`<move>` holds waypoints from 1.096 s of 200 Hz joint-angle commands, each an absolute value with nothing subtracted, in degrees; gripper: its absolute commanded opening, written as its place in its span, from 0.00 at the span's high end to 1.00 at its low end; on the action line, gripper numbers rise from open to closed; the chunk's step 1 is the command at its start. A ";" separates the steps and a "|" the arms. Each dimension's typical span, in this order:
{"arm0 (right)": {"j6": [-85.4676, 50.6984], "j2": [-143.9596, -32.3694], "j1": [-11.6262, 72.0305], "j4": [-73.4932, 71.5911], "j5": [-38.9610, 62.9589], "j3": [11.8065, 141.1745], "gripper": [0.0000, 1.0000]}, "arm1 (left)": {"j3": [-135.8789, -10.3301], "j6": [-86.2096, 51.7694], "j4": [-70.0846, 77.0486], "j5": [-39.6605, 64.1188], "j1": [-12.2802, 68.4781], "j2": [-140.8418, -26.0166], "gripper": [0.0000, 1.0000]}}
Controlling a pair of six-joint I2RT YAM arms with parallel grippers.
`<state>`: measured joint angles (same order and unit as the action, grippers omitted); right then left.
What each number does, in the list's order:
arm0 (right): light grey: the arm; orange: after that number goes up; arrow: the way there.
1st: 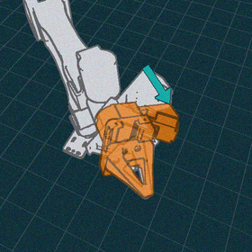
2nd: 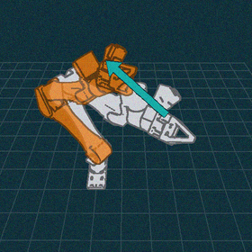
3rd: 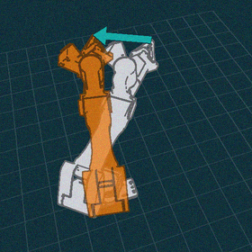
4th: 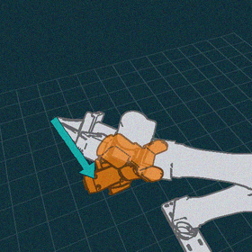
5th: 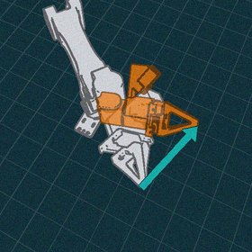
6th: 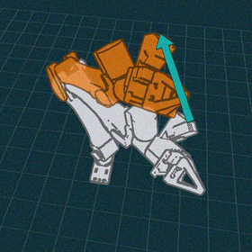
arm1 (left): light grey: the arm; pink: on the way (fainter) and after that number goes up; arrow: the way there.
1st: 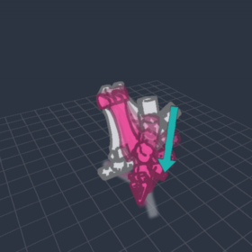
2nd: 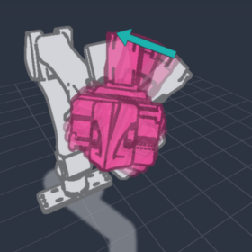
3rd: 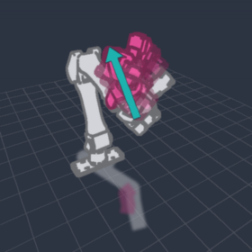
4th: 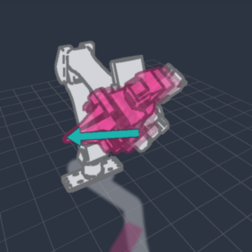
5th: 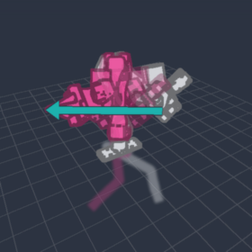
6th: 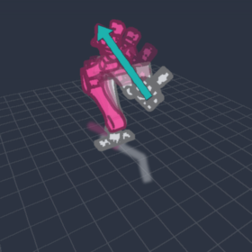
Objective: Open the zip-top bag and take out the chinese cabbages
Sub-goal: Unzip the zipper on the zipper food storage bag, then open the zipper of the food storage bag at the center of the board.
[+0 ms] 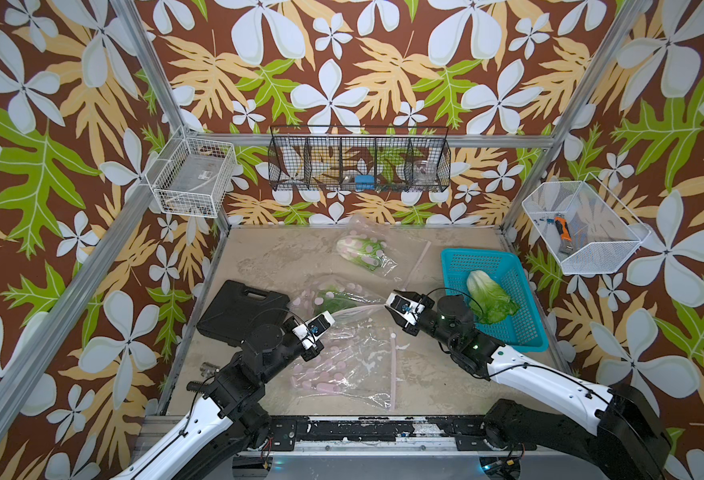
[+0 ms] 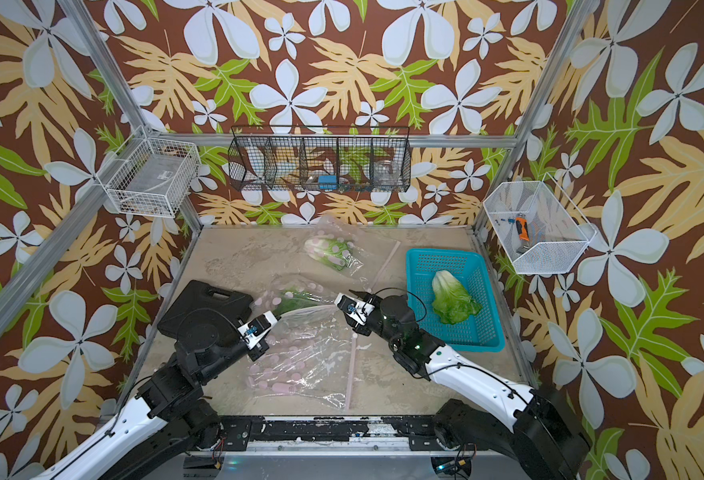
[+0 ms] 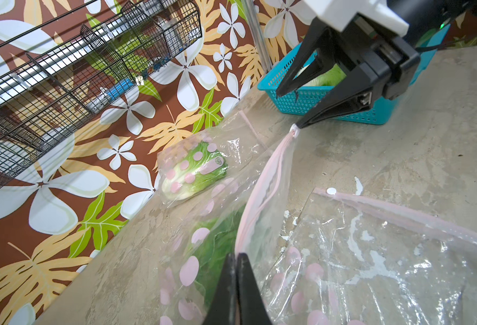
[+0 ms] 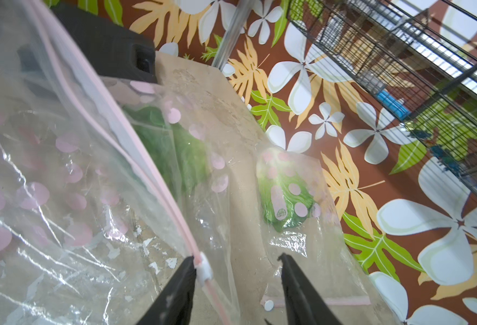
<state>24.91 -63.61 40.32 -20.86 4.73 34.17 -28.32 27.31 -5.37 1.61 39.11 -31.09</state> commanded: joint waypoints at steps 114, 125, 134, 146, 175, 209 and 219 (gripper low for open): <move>-10.49 -47.47 49.37 -3.26 -21.99 38.24 0.36 | -40.55 11.86 -11.45 4.13 39.02 -40.00 0.00; -13.03 -45.83 48.35 -0.40 -23.47 38.49 0.36 | -45.10 6.10 -14.19 2.55 39.06 -45.17 0.00; -14.88 -44.16 47.36 1.80 -25.20 38.40 0.37 | -48.85 1.90 -16.45 1.02 39.02 -49.68 0.00; -17.14 -41.52 45.91 4.21 -26.96 37.70 0.37 | -53.36 0.37 -20.52 1.90 39.26 -55.08 0.00; -20.72 -34.93 42.06 10.66 -27.60 36.49 0.37 | -58.06 1.09 -28.02 -5.76 45.94 -63.99 0.00; -23.43 -29.59 41.25 13.95 -27.60 32.97 0.31 | -61.35 -2.01 -32.98 -9.32 52.56 -70.97 0.04; -25.14 -28.18 41.23 15.09 -28.02 32.23 0.30 | -61.40 -3.46 -32.89 -9.32 53.91 -71.98 0.10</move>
